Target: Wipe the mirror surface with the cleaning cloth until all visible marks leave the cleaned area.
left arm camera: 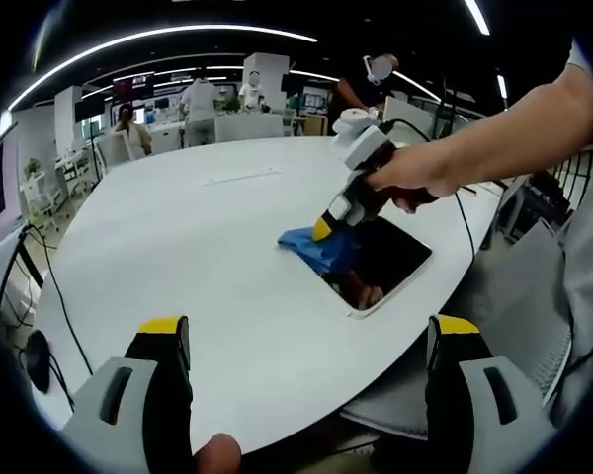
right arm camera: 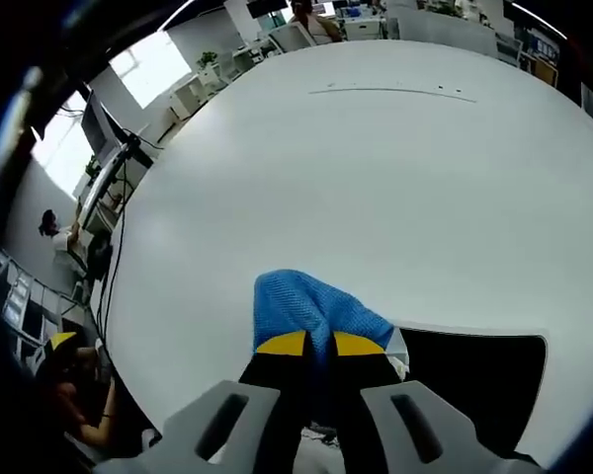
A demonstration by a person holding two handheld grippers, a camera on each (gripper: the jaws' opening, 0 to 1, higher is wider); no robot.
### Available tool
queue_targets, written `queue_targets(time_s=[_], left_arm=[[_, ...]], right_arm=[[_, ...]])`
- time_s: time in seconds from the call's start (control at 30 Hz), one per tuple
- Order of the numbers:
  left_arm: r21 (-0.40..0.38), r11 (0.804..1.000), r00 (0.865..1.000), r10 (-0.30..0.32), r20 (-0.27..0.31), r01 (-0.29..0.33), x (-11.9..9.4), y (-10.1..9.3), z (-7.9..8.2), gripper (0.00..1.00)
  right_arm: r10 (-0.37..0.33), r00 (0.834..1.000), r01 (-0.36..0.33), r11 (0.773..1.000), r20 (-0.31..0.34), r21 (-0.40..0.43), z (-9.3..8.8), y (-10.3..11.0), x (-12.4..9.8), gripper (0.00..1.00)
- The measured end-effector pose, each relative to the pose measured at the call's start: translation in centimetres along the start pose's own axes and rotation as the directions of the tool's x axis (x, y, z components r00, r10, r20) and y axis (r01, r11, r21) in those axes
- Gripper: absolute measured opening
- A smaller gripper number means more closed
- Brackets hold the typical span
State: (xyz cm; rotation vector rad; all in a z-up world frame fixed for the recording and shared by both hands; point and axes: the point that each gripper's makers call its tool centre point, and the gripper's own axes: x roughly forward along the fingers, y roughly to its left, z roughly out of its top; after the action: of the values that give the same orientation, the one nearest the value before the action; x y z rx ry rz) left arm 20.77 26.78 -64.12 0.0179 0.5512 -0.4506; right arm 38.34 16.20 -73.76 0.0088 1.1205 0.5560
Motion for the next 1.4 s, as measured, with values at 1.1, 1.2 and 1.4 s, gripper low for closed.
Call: queue_targets(time_s=[1.1, 1.2, 1.4], left_arm=[[0.018, 1.0, 1.0, 0.015, 0.019, -0.015, -0.2, -0.2, 0.6, 0.99], [0.022, 1.0, 1.0, 0.011, 0.019, -0.012, -0.3, -0.5, 0.7, 0.99], [0.022, 1.0, 1.0, 0.012, 0.022, -0.013, -0.5, -0.7, 0.5, 0.99]], right_arm=[[0.054, 0.997, -0.057, 0.997, 0.061, 0.054, -2.7, 1.0, -1.8, 0.02], [0.079, 0.995, -0.081, 0.996, 0.061, 0.028, -3.4, 1.4, -2.0, 0.02], [0.076, 0.995, -0.077, 0.997, 0.07, 0.006, -3.9, 1.6, -2.5, 0.02]])
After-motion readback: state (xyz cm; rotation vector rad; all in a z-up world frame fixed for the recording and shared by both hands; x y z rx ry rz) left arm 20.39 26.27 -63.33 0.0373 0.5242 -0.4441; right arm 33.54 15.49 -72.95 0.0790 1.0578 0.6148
